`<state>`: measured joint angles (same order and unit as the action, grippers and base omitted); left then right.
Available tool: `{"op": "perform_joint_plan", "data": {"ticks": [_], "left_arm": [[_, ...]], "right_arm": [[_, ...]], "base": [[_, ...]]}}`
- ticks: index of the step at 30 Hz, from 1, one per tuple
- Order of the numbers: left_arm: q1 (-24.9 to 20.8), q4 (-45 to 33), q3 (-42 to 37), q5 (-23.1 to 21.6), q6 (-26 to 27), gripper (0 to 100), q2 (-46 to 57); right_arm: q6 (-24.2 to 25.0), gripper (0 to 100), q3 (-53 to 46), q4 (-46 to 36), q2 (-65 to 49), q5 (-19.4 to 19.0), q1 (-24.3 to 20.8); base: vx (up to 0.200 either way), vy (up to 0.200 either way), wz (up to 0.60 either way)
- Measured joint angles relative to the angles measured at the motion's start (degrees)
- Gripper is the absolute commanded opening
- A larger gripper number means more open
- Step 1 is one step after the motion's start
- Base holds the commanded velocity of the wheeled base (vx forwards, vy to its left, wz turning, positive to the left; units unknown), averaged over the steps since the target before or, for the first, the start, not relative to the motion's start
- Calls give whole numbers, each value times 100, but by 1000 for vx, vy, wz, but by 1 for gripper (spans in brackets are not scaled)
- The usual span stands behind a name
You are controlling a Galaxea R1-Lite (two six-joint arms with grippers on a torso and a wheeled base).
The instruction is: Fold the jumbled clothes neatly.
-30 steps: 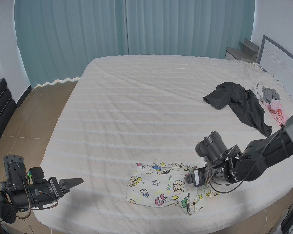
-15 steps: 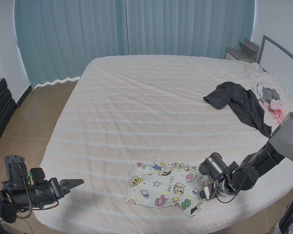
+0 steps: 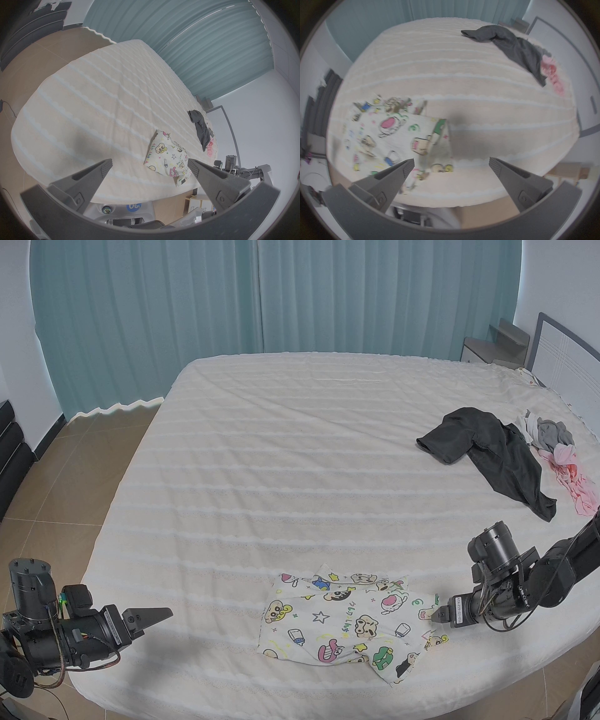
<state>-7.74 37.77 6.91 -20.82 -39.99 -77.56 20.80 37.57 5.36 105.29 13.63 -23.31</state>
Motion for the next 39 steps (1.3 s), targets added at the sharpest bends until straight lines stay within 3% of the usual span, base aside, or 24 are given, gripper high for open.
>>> {"op": "perform_joint_plan", "data": {"ticks": [7, 10, 19, 27, 33, 34, 39], "left_arm": [[0, 2, 2, -2, -2, 100, 0], [-5, 2, -5, -24, -2, 100, 0], [-9, 9, -52, -338, -6, 100, 29], [-262, 30, -44, -523, -460, 100, 9], [-636, 332, -17, -483, -778, 100, -227], [-673, 430, -20, -477, -820, 100, -290], [-744, 518, -38, -466, -875, 100, -474]], "right_arm": [[887, 100, -20, 279, -165, -2221, 600], [1187, 100, -28, 525, -48, -2777, 989], [1387, 100, -43, 1972, 896, -3205, 1543], [1343, 100, 110, 2291, 1357, -3610, 1582], [1185, 100, 223, 2386, 1495, -3673, 1493], [1161, 0, 256, 2389, 1519, -3675, 1465], [1100, 0, 429, 2397, 1624, -3669, 1378]], "base": [[0, 0, 0], [0, 0, 0], [0, 0, 0], [0, 0, 0], [0, 0, 0], [0, 0, 0], [0, 0, 0]]}}
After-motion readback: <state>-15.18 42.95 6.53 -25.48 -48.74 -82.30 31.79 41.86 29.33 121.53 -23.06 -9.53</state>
